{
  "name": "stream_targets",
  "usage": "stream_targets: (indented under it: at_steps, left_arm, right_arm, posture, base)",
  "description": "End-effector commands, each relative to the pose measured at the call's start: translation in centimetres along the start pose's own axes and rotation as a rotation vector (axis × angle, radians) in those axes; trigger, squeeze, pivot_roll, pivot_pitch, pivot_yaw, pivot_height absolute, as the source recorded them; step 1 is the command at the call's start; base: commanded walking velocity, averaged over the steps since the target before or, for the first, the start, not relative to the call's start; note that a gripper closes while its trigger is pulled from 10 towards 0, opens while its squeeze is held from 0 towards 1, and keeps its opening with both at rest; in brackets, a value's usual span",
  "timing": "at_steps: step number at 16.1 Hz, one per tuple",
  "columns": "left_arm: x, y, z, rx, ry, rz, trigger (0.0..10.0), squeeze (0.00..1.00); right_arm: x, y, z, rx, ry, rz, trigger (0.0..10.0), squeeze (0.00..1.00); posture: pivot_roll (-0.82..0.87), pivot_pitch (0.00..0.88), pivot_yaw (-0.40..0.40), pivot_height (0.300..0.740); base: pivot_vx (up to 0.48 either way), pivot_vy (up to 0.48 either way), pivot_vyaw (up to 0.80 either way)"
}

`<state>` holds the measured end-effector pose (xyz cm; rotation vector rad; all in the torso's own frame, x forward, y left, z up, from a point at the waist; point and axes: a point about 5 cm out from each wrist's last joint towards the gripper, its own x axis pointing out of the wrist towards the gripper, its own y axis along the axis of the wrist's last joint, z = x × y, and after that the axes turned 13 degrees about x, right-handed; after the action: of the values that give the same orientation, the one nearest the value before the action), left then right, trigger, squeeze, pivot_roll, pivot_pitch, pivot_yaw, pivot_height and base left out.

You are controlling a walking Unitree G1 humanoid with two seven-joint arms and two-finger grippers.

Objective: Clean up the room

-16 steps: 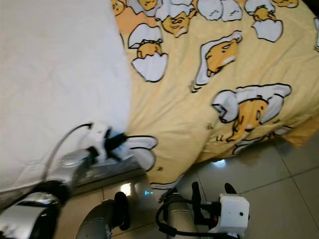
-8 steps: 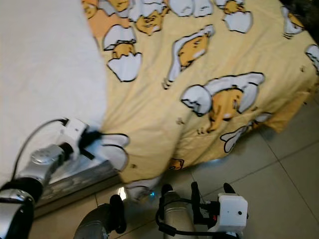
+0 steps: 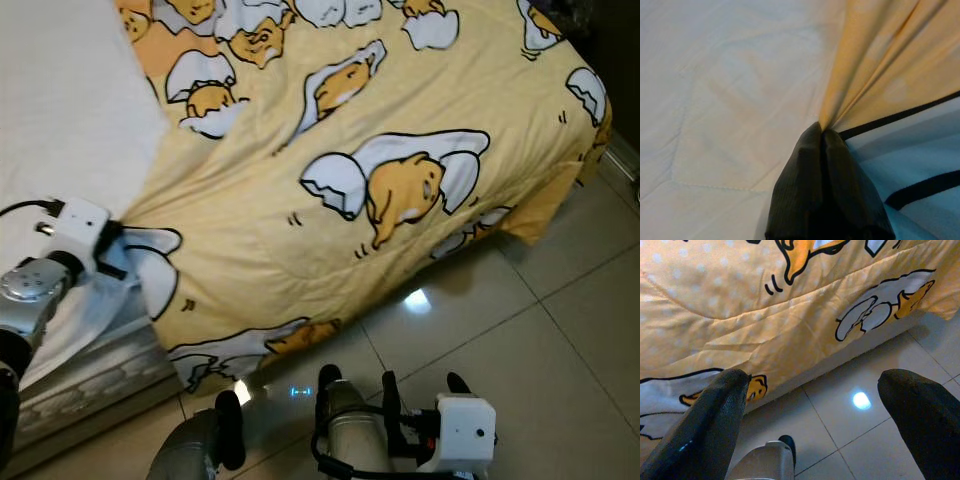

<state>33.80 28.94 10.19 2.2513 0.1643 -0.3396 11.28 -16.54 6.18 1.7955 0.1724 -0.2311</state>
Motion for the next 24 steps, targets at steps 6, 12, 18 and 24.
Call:
stream_targets:
  at_steps: [6, 12, 18, 24]
  left_arm:
    - [-4.3, -6.4, 13.2, -0.085, -0.564, -0.132, 0.0, 0.00]
    - [-4.9, -7.9, 12.3, 0.045, -0.480, -0.210, 10.0, 0.00]
    - [-3.0, -0.4, 5.6, 0.166, 0.163, 0.185, 10.0, 1.00]
    - [-2.8, 5.4, 3.2, 0.137, 0.315, 0.361, 10.0, 1.00]
  right_arm:
    - [-0.4, -0.9, 0.0, 0.011, 0.010, -0.042, 10.0, 0.06]
    - [-0.6, -1.0, 0.1, 0.010, 0.009, -0.047, 10.0, 0.05]
    - [-0.7, -1.3, -0.1, 0.018, 0.009, -0.050, 10.0, 0.05]
    - [0.3, -1.2, -0.3, 0.023, 0.027, -0.039, 10.0, 0.06]
  posture:
    - [-0.14, 0.321, 0.022, 0.740]
    - [-0.15, 0.323, 0.022, 0.740]
    - [-0.13, 0.330, 0.027, 0.740]
    - [-0.11, 0.303, 0.029, 0.740]
  base:
    - [0.000, 0.000, 0.00]
    - [0.000, 0.000, 0.00]
    - [0.000, 0.000, 0.00]
    - [0.000, 0.000, 0.00]
